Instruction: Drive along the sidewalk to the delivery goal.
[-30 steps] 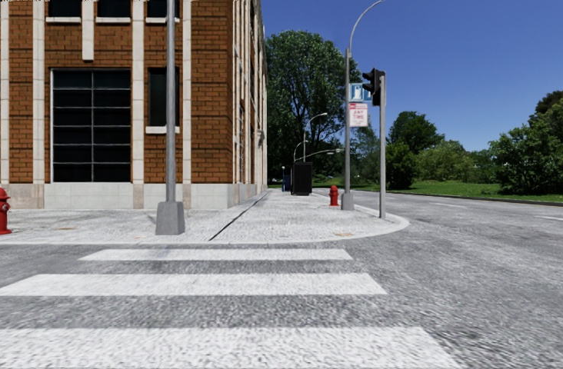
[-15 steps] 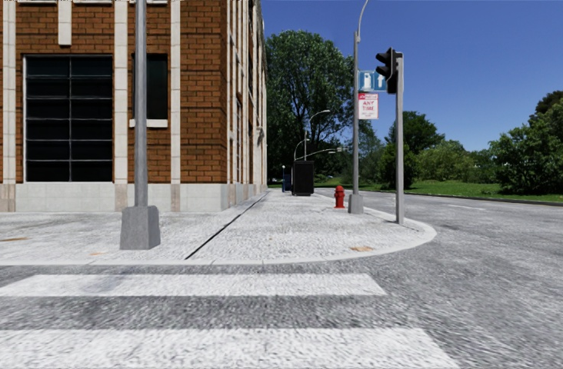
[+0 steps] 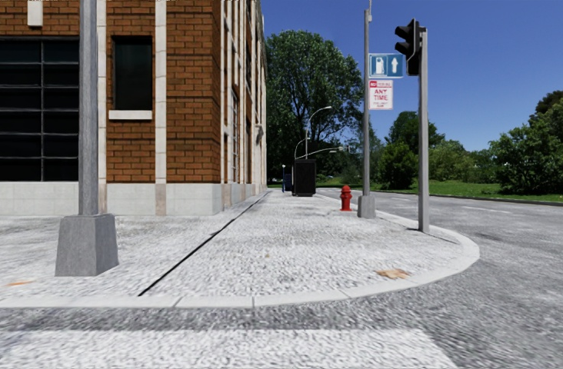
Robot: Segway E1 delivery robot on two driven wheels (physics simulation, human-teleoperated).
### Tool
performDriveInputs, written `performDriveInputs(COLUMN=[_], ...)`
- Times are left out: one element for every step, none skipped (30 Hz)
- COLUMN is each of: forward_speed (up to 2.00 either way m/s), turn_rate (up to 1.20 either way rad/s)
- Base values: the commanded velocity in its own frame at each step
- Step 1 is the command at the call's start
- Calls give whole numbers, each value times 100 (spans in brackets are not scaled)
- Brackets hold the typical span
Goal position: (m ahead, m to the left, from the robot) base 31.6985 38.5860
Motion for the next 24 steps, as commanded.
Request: performDriveInputs(forward_speed=[200, 200, 200, 200, 200, 200, 200, 200, 200, 200, 200, 200, 200, 200, 200, 198, 134, 134, 112, 100, 97, 97, 96, 96], turn_rate=[0, 0, 0, 0, 0, 0, 0, 0, 0, 0, 0, 0, 0, 0, 0, 0, 0, 0, 0, 0, 0, 0, 0, 0])
